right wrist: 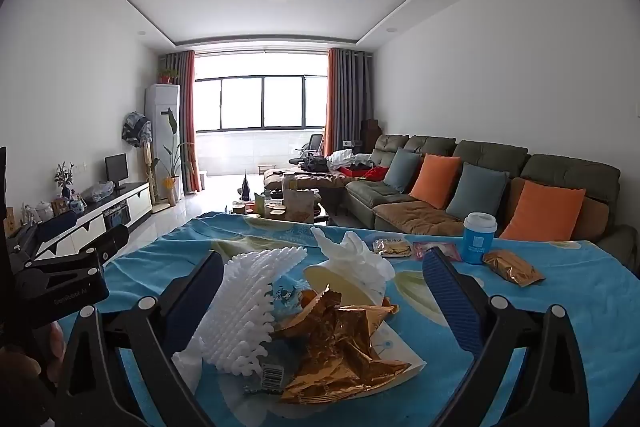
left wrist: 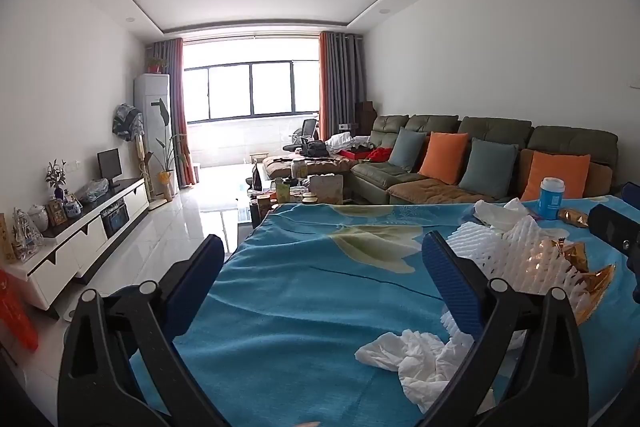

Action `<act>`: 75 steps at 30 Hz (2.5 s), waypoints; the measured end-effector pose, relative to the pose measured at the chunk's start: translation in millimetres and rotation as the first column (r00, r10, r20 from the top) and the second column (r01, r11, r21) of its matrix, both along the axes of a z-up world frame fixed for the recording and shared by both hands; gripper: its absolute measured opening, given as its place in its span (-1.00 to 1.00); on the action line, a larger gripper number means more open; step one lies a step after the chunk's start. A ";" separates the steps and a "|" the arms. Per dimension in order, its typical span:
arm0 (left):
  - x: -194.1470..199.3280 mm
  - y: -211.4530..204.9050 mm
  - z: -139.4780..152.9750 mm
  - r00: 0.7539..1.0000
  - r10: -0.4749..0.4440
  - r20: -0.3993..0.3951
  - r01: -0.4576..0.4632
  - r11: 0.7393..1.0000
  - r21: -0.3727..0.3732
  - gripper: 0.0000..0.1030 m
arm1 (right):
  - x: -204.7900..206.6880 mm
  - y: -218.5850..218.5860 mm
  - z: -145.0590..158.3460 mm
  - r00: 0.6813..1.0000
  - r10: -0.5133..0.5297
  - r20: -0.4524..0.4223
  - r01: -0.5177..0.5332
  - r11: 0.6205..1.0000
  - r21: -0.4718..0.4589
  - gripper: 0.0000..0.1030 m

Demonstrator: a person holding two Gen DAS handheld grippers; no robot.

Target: Collect trash

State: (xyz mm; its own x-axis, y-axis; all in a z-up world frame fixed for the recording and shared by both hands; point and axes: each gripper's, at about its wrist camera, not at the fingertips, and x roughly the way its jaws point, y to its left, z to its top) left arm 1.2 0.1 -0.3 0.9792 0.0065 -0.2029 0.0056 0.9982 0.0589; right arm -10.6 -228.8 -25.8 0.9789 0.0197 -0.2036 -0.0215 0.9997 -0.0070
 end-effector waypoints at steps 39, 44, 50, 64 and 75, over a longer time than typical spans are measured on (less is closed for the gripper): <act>-19.1 -1.8 1.6 0.997 -0.013 0.078 0.014 1.000 -0.013 0.89 | 2.0 0.4 4.9 1.000 -0.004 0.012 0.004 1.000 -0.006 0.87; -19.9 -2.2 2.0 0.997 -0.014 0.080 0.015 1.000 -0.013 0.89 | 0.8 -0.2 5.9 1.000 -0.004 0.014 0.004 1.000 -0.005 0.87; -20.4 -2.8 2.3 0.996 -0.015 0.084 0.016 1.000 -0.014 0.89 | 1.0 1.3 6.2 1.000 -0.003 0.016 0.003 1.000 -0.007 0.87; -21.3 -2.5 2.7 0.997 -0.014 0.082 0.015 1.000 -0.018 0.89 | 2.4 2.4 6.6 1.000 0.002 0.013 -0.002 1.000 -0.008 0.87; -22.0 -2.7 2.4 0.997 -0.011 0.082 0.012 1.000 -0.021 0.89 | 2.2 3.4 6.7 1.000 0.003 0.014 -0.003 1.000 -0.008 0.87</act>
State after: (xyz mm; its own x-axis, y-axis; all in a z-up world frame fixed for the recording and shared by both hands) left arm -20.8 -2.6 2.1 0.9925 -0.0083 -0.1223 0.0131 0.9992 0.0385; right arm -8.4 -225.5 -19.0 0.9816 0.0211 -0.1895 -0.0244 0.9996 -0.0149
